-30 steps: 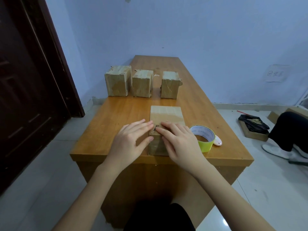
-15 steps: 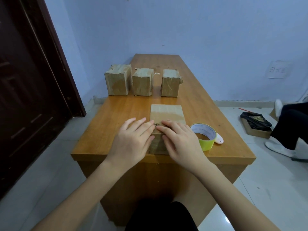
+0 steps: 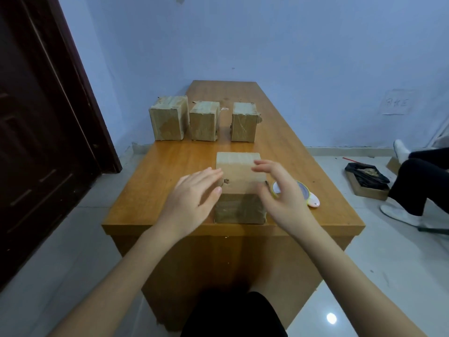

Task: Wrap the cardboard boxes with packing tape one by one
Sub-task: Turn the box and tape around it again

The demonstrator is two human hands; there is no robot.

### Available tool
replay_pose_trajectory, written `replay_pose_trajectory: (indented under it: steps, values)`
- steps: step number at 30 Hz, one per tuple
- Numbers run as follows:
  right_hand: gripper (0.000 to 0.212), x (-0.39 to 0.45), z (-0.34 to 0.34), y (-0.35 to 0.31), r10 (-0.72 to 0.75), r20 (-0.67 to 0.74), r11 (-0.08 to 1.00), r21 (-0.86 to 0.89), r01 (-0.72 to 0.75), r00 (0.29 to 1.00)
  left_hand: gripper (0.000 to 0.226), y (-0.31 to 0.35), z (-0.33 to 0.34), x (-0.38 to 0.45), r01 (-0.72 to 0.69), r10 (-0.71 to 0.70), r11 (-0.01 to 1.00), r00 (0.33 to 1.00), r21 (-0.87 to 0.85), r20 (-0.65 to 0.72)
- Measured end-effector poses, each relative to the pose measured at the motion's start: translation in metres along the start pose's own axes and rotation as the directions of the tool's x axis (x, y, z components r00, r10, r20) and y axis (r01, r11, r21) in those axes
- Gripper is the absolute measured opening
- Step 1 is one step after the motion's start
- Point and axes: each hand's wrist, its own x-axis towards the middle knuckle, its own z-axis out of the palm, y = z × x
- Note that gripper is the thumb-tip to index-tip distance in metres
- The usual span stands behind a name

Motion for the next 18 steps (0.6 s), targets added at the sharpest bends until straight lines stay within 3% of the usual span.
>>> replay_pose_trajectory:
  steps: [3, 6, 8, 10, 14, 18]
  values:
    - [0.04, 0.004, -0.02, 0.02, 0.146, -0.034, 0.972, -0.178, -0.15, 0.989, 0.051, 0.001, 0.005, -0.005, -0.099, 0.089, 0.982, 0.994, 0.161, 0.069]
    - [0.063, 0.002, -0.04, 0.053, 0.307, 0.144, 0.864, -0.456, -0.212, 0.941, 0.048, -0.002, 0.008, -0.008, -0.108, 0.098, 0.973, 0.994, 0.206, 0.055]
    - [0.084, -0.002, -0.047, 0.069, 0.427, 0.253, 0.803, -0.548, -0.235, 0.868, 0.046, 0.0, 0.008, -0.005, -0.103, 0.097, 0.973, 0.995, 0.209, 0.037]
    - [0.097, -0.005, -0.047, 0.08, 0.465, 0.262, 0.773, -0.585, -0.244, 0.845, 0.047, 0.001, 0.008, -0.002, -0.092, 0.091, 0.975, 0.996, 0.203, 0.015]
    - [0.103, -0.006, -0.042, 0.087, 0.456, 0.158, 0.794, -0.517, -0.32, 0.876, 0.045, 0.001, 0.006, 0.001, -0.101, 0.108, 0.973, 0.994, 0.209, -0.023]
    - [0.107, -0.011, -0.051, 0.082, 0.425, 0.064, 0.894, -0.186, -0.408, 0.903, 0.025, 0.001, 0.0, 0.019, 0.043, -0.041, 0.998, 0.998, 0.052, -0.038]
